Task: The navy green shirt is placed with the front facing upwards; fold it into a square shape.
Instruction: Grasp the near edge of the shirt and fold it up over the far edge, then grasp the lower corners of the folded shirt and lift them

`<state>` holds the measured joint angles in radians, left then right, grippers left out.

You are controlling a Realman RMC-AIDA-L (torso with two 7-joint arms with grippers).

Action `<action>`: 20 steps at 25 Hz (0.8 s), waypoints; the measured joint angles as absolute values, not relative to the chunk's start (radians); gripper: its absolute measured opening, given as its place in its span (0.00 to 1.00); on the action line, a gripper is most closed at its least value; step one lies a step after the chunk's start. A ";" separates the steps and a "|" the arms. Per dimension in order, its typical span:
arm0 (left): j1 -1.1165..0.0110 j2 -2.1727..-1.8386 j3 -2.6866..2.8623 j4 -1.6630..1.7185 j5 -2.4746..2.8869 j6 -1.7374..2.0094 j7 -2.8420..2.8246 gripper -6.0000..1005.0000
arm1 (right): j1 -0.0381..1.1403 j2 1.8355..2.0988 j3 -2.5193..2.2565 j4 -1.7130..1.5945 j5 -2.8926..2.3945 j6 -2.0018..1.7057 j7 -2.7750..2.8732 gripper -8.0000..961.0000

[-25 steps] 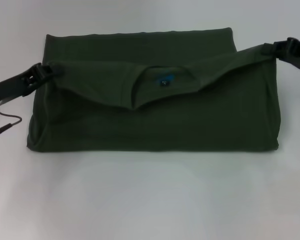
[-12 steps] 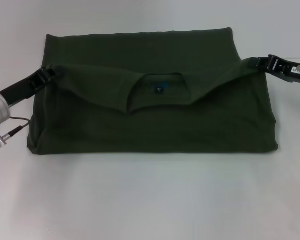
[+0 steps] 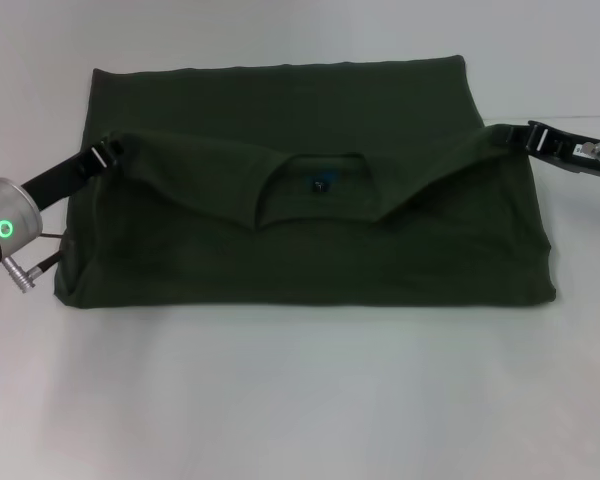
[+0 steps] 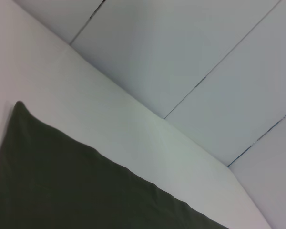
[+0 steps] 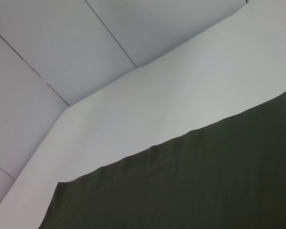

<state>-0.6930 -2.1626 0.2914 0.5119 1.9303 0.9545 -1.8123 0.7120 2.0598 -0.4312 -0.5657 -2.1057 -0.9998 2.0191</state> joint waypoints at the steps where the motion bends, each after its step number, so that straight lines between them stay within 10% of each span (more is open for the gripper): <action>1: -0.694 -2.163 0.291 0.512 1.930 0.951 -1.804 0.04 | 0.712 2.060 -0.437 -0.564 -2.106 -0.999 2.021 0.10; 11: -0.687 -2.164 0.291 0.457 1.821 0.890 -1.715 0.18 | 0.707 2.062 -0.454 -0.542 -2.107 -0.971 2.027 0.24; 17: -0.659 -2.147 0.293 0.466 1.824 0.993 -1.722 0.44 | 0.671 2.041 -0.441 -0.548 -2.102 -1.027 2.031 0.38; 20: -0.626 -2.129 0.297 0.495 1.846 1.103 -1.746 0.58 | 0.642 2.017 -0.436 -0.552 -2.087 -1.099 2.033 0.61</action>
<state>-0.6263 -2.1293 0.2970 0.4951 1.8458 1.1027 -1.7461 0.6424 2.0168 -0.4359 -0.5518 -2.0869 -1.0992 2.0331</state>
